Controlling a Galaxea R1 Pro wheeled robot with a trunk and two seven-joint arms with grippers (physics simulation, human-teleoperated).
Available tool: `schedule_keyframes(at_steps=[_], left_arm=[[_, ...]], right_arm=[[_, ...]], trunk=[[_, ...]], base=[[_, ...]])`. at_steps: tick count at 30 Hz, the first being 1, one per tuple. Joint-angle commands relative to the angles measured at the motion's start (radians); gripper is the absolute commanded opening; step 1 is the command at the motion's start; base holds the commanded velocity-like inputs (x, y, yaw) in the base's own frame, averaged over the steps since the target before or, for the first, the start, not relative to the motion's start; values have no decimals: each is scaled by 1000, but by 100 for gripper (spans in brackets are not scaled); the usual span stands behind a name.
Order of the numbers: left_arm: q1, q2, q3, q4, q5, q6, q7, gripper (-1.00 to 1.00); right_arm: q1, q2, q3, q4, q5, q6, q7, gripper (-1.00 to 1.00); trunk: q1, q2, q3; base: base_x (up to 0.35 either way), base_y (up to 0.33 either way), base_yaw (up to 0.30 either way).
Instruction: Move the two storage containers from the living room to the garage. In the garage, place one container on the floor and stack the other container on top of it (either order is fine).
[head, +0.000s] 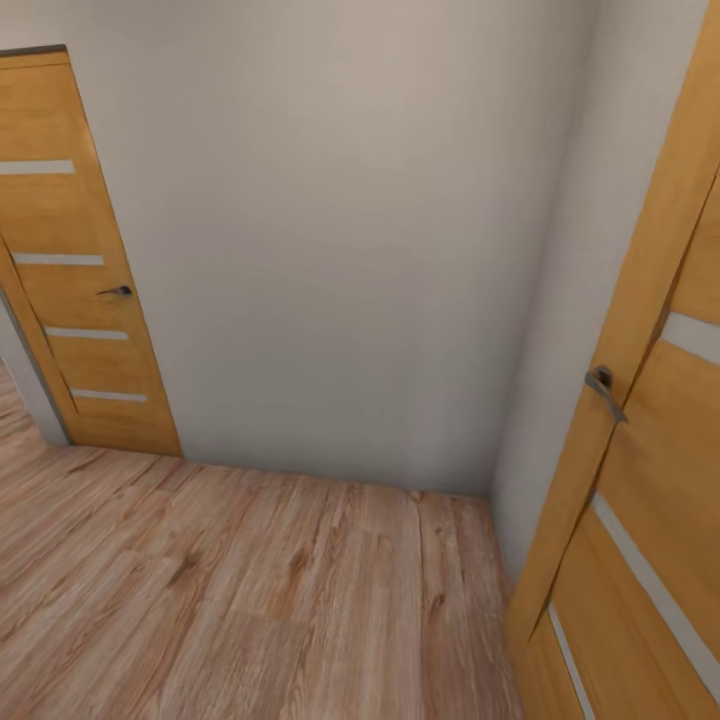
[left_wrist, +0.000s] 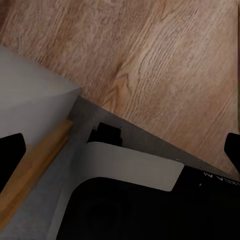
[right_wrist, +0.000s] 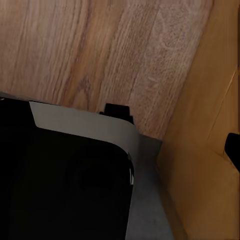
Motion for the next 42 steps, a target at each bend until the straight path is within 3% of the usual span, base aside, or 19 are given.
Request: schedule_keyframes(at_steps=[1, 8, 42], left_arm=[[-1, 0, -5, 1, 7, -3, -1, 100], [-1, 0, -5, 1, 7, -3, -1, 100], [2, -2, -5, 1, 5, -4, -5, 100]], right_arm=[[-1, 0, 5, 3, 5, -6, 0, 100], [-1, 0, 5, 3, 5, -6, 0, 100], [-1, -2, 9, 3, 6, -7, -1, 100]], trunk=[[1, -1, -1], [1, -1, -1], [1, -1, -1]], base=[[316, 0, 0], [318, 0, 0], [0, -31, 0]])
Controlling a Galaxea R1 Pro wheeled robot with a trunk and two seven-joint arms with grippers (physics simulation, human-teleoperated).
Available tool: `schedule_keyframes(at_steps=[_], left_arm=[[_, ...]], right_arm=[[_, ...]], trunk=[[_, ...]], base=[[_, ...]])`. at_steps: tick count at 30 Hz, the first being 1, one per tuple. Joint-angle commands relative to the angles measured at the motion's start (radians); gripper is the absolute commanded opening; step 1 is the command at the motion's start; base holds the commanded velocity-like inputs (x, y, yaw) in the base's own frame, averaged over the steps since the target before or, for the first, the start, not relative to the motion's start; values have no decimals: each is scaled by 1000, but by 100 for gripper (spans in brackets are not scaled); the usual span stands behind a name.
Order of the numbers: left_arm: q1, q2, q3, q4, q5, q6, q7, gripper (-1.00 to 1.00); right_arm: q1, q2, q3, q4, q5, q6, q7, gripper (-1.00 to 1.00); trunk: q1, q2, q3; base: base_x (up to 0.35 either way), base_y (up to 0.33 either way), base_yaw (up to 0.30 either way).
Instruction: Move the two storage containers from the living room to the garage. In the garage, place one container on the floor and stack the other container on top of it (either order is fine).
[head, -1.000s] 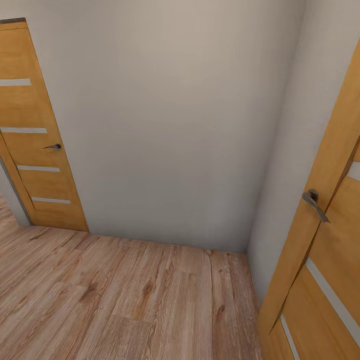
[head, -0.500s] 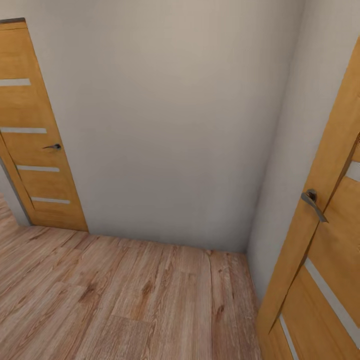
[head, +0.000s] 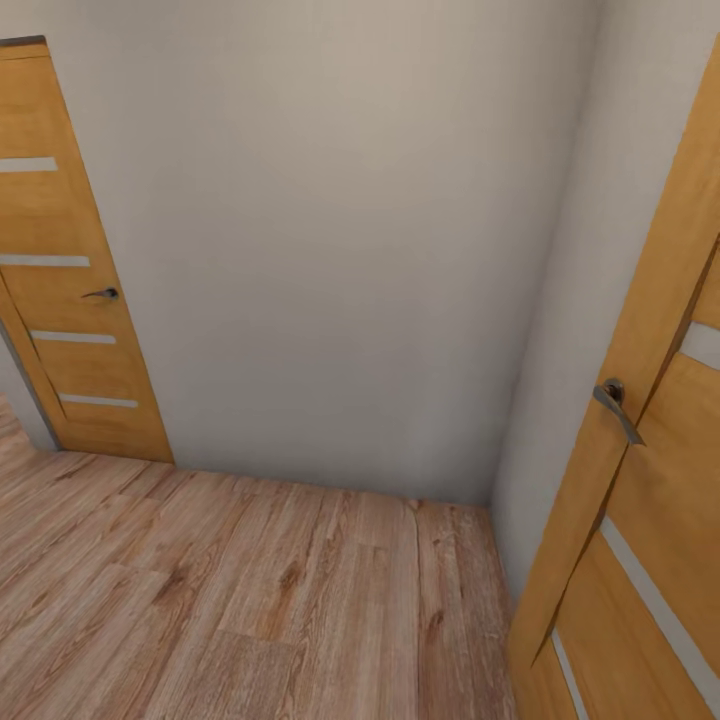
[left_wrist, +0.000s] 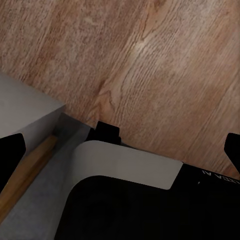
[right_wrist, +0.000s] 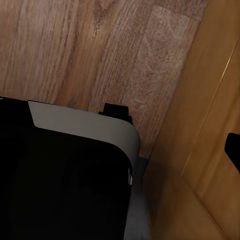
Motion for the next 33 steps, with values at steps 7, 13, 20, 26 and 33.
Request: schedule_keyframes(at_steps=[7, 13, 20, 26, 33], left_arm=[[-1, 0, -5, 1, 9, -3, -1, 100], [-1, 1, -5, 1, 9, -3, 0, 100], [-1, 2, -5, 1, 9, -3, 0, 100], [-1, 2, -5, 1, 9, -3, 0, 100], [-1, 2, -5, 1, 9, -3, 0, 100]], right_arm=[[-1, 0, 6, 3, 4, -6, 1, 100], [-1, 1, 6, 3, 4, -6, 0, 100], [-1, 1, 6, 3, 4, -6, 0, 100], [-1, 0, 6, 3, 6, -6, 0, 100], [-1, 0, 6, 3, 6, -6, 0, 100]], trunk=[[0, -1, -1], [0, -1, -1], [0, -1, -1], [0, -1, -1], [0, -1, -1]], base=[[0, 0, 0], [37, 0, 0], [238, 0, 0], [314, 0, 0], [321, 0, 0]])
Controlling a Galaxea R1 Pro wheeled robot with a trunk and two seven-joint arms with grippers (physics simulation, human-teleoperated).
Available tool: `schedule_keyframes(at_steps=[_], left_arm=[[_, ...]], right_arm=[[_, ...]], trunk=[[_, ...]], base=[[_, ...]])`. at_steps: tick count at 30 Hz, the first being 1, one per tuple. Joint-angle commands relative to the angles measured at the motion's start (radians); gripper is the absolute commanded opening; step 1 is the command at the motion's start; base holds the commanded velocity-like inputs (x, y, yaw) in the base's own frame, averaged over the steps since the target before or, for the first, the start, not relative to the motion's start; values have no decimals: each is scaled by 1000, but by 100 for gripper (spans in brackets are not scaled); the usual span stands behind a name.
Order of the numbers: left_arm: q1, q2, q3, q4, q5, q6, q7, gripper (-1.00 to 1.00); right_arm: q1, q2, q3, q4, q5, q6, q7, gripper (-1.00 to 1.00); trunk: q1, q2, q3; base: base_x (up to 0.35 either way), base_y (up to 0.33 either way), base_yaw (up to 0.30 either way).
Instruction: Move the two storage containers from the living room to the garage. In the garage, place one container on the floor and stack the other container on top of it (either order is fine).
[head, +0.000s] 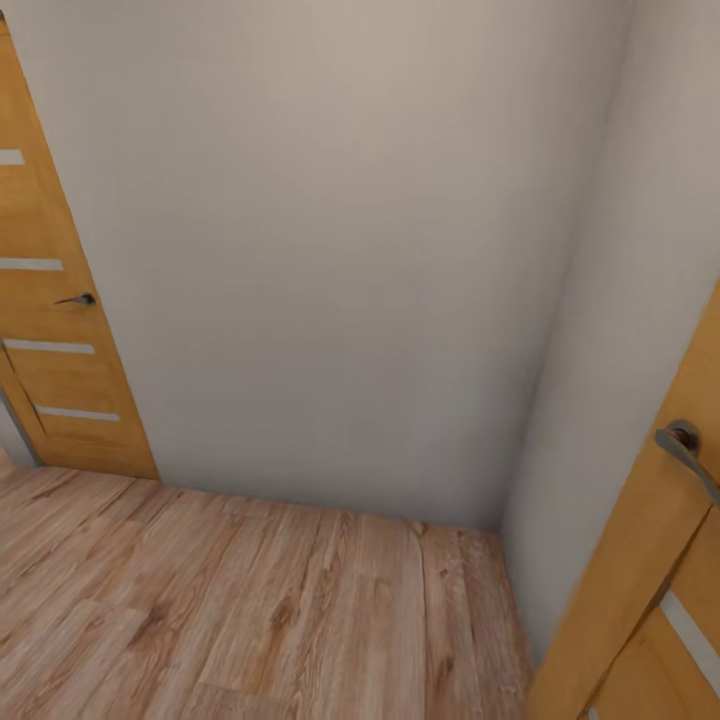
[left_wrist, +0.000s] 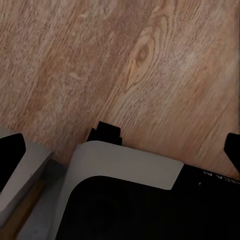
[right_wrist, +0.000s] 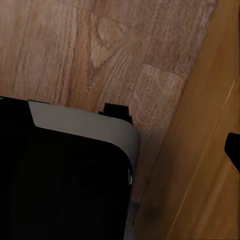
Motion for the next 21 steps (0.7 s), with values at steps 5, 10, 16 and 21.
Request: schedule_keyframes(at_steps=[5, 10, 16, 21], left_arm=[[-1, -1, -5, 1, 7, -3, -1, 100], [-1, 0, -5, 1, 7, -3, -1, 100], [-1, 0, -5, 1, 7, -3, -1, 100], [-1, 0, -5, 1, 7, -3, -1, 100]], right_arm=[[-2, 1, 6, 3, 4, -6, 0, 100], [-2, 2, 6, 3, 4, -6, 1, 100], [-1, 4, 4, 3, 2, -6, -2, 100], [-2, 4, 4, 3, 3, -6, -2, 100]], trunk=[[1, 0, -1], [1, 0, -1], [1, 0, -1], [1, 0, -1]], base=[[322, 0, 0], [322, 0, 0], [322, 0, 94], [322, 0, 266]])
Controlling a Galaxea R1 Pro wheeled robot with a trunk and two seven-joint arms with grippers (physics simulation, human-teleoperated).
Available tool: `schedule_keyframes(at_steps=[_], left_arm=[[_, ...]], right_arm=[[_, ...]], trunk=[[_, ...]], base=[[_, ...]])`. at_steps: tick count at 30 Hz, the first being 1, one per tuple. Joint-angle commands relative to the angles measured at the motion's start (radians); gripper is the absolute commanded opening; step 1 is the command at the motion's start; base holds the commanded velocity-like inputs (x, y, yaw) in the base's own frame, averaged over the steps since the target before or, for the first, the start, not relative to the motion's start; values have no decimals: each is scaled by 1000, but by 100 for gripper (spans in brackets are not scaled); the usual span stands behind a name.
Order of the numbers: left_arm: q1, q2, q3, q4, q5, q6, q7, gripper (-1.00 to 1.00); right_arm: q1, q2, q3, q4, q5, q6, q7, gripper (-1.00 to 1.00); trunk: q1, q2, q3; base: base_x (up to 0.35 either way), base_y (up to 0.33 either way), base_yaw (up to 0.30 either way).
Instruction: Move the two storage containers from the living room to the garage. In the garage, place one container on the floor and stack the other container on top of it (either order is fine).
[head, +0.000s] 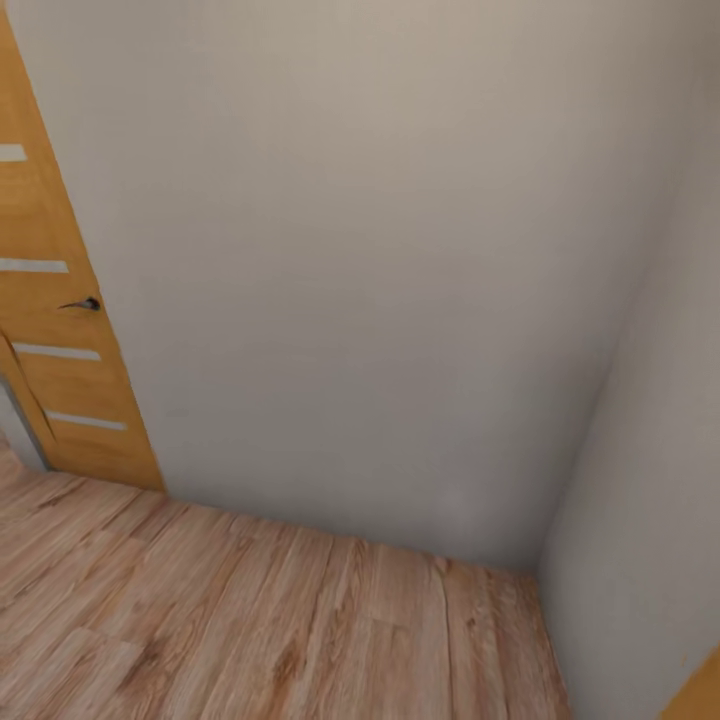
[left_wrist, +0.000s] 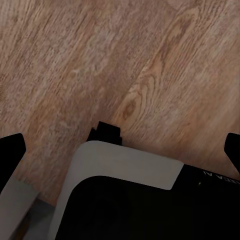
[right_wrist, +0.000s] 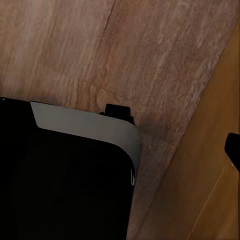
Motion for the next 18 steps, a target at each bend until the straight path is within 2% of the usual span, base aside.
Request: schedule_keyframes(at_steps=[1, 18], left_arm=[[-1, 0, -5, 1, 7, -3, -1, 100], [-1, -1, -5, 1, 7, -3, 3, 100]], right_arm=[[-1, 0, 5, 3, 4, -6, 0, 100], [-1, 0, 5, 3, 4, -6, -1, 100]], trunk=[[1, 0, -1], [1, 0, -1]], base=[[322, 0, 268], [322, 0, 269]])
